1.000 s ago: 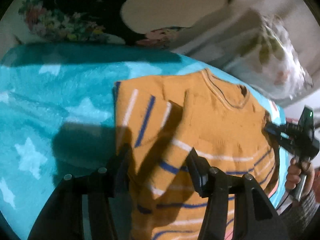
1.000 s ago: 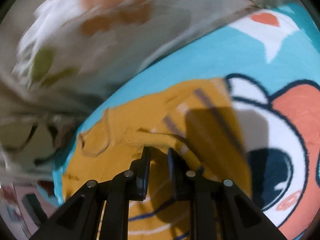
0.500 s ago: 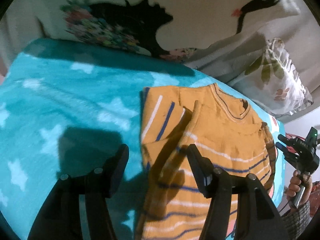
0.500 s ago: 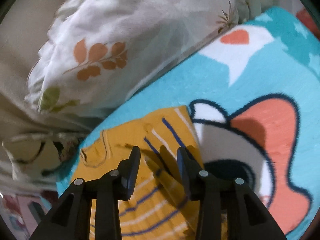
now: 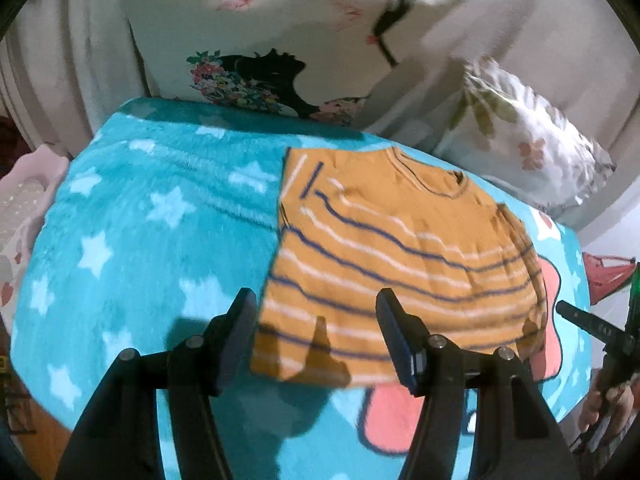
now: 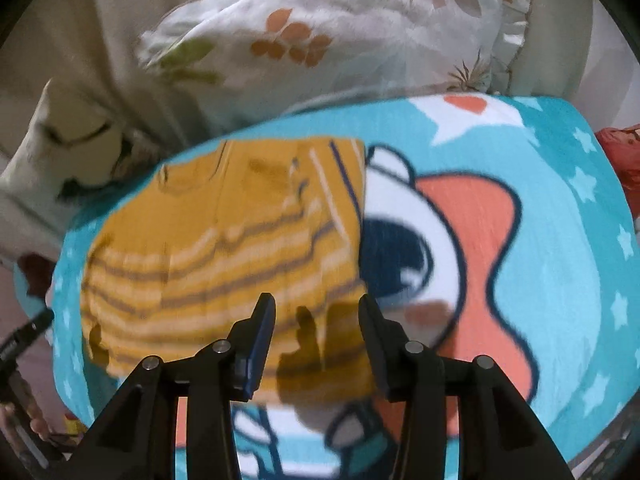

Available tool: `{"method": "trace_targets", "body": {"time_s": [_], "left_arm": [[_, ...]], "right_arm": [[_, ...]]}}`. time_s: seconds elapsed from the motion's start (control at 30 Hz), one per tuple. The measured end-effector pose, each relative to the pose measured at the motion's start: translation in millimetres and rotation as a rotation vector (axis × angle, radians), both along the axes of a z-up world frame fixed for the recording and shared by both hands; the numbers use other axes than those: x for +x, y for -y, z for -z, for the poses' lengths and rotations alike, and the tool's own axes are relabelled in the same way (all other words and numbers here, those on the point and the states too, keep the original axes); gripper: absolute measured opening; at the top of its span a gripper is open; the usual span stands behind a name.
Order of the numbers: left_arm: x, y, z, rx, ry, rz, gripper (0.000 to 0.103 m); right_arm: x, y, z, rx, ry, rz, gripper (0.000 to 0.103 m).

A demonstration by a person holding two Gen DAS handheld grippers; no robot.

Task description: Fold small clothes

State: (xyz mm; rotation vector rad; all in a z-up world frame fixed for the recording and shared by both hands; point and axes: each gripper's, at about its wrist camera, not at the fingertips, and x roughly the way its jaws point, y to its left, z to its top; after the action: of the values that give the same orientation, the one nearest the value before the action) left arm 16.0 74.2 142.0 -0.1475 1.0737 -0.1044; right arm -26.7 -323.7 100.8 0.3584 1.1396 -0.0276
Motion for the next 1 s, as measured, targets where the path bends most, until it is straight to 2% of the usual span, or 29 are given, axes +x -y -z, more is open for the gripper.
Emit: {"method": "trace_targets", "body": {"time_s": [0.13,0.47,1.0], "left_arm": [[-29.1,17.4,-2.2,0.014,0.005,0.007,0.061],[-93.1,60.3,-10.3,0.135,0.045,0.043,0.062],[-128.1,107.6,-12.6,0.168,0.064,0.11,0.066]], "right_arm": [[-34.7,-13.3,3.0,-0.002,0.012,-0.016,0.047],[-97.4,-17.6,12.0,-0.005,0.01,-0.05,0.048],[-153.7,15.9,16.3,0.002,0.004,-0.006,0.05]]}}
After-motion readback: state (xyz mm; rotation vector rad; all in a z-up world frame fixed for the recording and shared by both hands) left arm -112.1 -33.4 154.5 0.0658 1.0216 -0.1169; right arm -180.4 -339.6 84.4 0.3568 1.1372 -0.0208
